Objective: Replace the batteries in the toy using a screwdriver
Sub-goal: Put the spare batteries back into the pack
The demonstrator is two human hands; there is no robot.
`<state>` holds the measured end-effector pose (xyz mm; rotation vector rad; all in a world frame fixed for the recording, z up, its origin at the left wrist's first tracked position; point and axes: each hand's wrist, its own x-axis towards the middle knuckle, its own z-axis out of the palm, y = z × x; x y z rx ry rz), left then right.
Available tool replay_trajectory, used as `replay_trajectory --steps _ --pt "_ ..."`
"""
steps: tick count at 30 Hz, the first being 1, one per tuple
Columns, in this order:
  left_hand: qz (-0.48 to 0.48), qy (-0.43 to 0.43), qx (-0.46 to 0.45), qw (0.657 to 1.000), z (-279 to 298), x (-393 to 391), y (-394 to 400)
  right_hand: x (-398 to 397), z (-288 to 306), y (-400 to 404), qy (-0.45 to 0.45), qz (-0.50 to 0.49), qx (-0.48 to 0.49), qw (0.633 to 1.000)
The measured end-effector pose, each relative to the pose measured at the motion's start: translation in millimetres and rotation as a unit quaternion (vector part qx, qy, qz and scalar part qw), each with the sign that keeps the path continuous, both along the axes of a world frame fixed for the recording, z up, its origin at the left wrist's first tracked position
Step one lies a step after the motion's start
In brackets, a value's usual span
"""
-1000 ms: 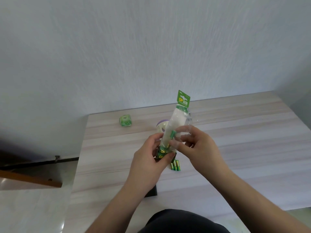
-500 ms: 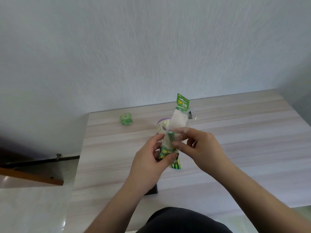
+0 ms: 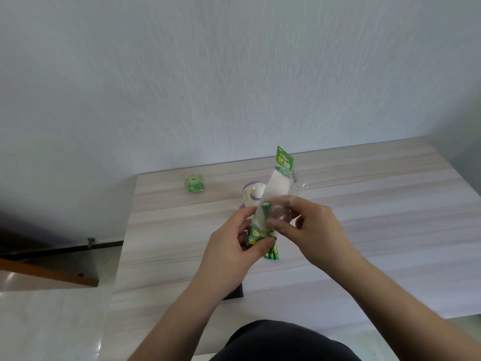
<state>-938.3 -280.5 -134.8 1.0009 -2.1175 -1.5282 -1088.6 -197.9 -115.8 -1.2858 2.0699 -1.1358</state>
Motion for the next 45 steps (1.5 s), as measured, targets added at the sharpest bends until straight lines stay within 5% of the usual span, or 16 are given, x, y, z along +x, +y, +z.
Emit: replay_trajectory --steps 7,17,26,45 --pt "-0.01 -0.002 -0.019 1.0 4.5 0.1 -0.6 8.5 -2.0 2.1 -0.041 -0.035 -0.05 0.997" --pt "-0.008 -0.011 0.0 1.0 -0.1 0.7 0.5 4.6 -0.9 3.6 0.054 0.027 0.002 0.998" --pt "-0.018 -0.022 0.001 1.0 -0.9 -1.6 -1.7 2.1 6.4 5.9 -0.009 0.009 -0.008 1.0" --pt "-0.014 -0.019 0.024 0.999 -3.2 -3.8 -5.1 -13.0 3.8 -0.8 0.09 0.085 0.035 0.992"
